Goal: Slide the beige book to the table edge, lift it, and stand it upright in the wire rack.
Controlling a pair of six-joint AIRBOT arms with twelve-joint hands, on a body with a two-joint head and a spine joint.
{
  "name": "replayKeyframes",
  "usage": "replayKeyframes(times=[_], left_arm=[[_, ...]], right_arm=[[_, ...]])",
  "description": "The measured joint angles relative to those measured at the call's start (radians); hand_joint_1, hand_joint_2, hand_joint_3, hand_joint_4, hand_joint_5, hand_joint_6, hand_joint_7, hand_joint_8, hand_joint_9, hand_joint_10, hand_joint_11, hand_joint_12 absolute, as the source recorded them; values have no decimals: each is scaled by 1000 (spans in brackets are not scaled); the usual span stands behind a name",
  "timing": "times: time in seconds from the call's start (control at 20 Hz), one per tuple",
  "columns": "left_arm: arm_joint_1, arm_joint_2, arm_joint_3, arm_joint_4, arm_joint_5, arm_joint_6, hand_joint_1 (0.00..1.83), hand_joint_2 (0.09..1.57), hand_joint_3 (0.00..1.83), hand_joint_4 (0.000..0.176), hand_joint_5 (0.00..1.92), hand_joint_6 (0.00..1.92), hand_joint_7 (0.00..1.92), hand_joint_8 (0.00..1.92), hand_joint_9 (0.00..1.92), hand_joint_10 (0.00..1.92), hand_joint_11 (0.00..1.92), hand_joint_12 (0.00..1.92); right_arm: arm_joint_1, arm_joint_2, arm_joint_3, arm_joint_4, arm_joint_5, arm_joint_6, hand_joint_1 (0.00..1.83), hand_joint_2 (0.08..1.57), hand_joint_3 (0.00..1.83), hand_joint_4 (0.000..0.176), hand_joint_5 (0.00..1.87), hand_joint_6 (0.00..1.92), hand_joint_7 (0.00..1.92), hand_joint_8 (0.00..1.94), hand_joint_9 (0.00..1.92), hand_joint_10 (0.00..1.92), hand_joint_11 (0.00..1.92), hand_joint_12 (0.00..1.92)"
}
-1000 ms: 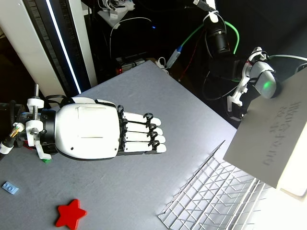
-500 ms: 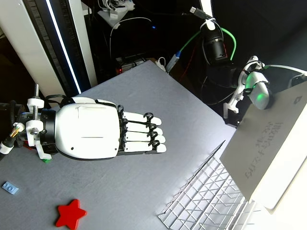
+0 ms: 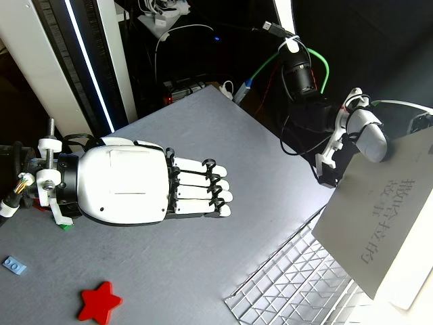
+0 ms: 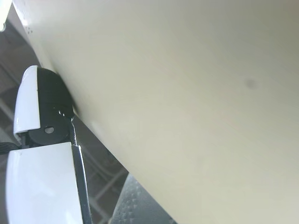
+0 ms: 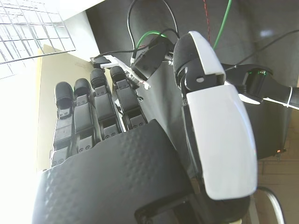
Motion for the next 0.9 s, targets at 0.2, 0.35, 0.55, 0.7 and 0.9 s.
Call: replayKeyframes(times=[0.2, 0.35, 0.55, 0.7, 0.9], left_arm=[[1, -8, -11, -25, -3, 0, 1228, 1191, 3, 0, 790, 1077, 898, 1401, 819, 1550, 619, 1834], [1, -17, -19, -34, -5, 0, 1224, 1203, 2, 0, 773, 1100, 876, 1445, 808, 1651, 634, 1908], [2, -23, -32, -59, -10, 0, 1229, 1194, 0, 0, 760, 1127, 917, 1359, 832, 1480, 582, 1782], [2, -26, -38, -82, -19, 0, 1235, 1182, 0, 0, 795, 1065, 928, 1339, 828, 1447, 571, 1761], [2, -35, -40, -80, -22, 0, 1240, 1174, 0, 0, 827, 995, 933, 1342, 897, 1446, 647, 1713]], right_arm=[[0, 0, 0, 0, 1, 0, 109, 1213, 3, 0, 64, 0, 128, 0, 91, 0, 0, 283], [0, 0, 0, 0, 2, 0, 144, 1201, 0, 0, 93, 5, 207, 8, 180, 15, 0, 460], [0, 0, 0, 0, 1, 0, 98, 1199, 1, 0, 110, 3, 154, 0, 124, 0, 0, 383], [0, 0, 0, 0, 1, 0, 57, 1198, 0, 0, 83, 2, 123, 4, 78, 0, 0, 333], [0, 0, 0, 0, 1, 0, 67, 1187, 0, 0, 87, 1, 127, 0, 106, 8, 0, 375]])
